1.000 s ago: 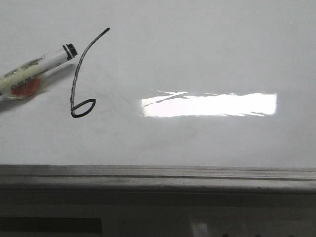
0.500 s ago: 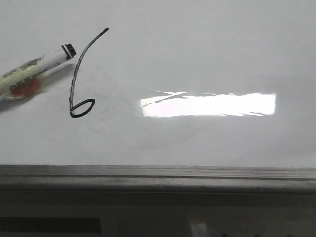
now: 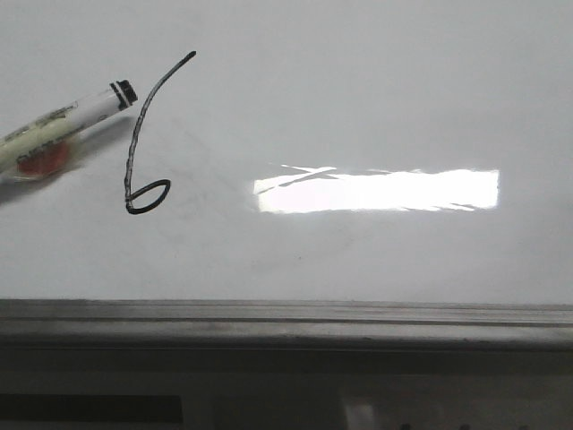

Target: Write number 6 on whiteboard

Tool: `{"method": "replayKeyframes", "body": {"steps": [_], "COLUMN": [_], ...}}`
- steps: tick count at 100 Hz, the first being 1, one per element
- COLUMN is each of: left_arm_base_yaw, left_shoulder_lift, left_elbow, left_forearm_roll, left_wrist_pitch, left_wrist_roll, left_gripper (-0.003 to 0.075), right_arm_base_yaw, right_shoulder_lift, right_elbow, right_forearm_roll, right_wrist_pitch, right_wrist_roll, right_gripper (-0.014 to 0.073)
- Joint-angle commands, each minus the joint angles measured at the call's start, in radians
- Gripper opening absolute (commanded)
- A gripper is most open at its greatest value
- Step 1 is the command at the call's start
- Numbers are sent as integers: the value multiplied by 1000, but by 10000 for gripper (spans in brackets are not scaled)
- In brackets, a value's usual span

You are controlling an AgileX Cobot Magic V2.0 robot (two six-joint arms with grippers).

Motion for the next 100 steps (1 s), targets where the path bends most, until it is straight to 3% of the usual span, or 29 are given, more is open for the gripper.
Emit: {"method": "replayKeyframes", "body": {"steps": [1, 6, 24, 41, 86, 100], "left_arm_base_yaw": [4, 4, 4, 4, 4, 4], "left_shoulder_lift": [-28, -28, -28, -28, -28, -28], "left_elbow": [23, 23, 23, 23, 23, 23], "left_forearm_roll": [2, 2, 2, 2, 2, 2], "left_wrist_pitch": [-38, -38, -38, -38, -39, -39], "left_wrist_roll": [-8, -8, -8, -8, -8, -8], "left_gripper": [-20, -20, -20, -20, -20, -20], "right_arm_base_yaw": [-67, -88, -145, -220, -221, -221], "right_shoulder_lift": [5, 0, -110, -278, -271, -271], "right_elbow": [1, 10, 52, 51, 51, 51], "right_forearm_roll": [-166, -227, -230, -215, -162, -150], "right_wrist_pitch": [-75, -66, 2, 244, 485, 487], "right_wrist_roll": [150, 205, 207, 207, 129, 93], "right_gripper": [-64, -64, -64, -64, -64, -64]}}
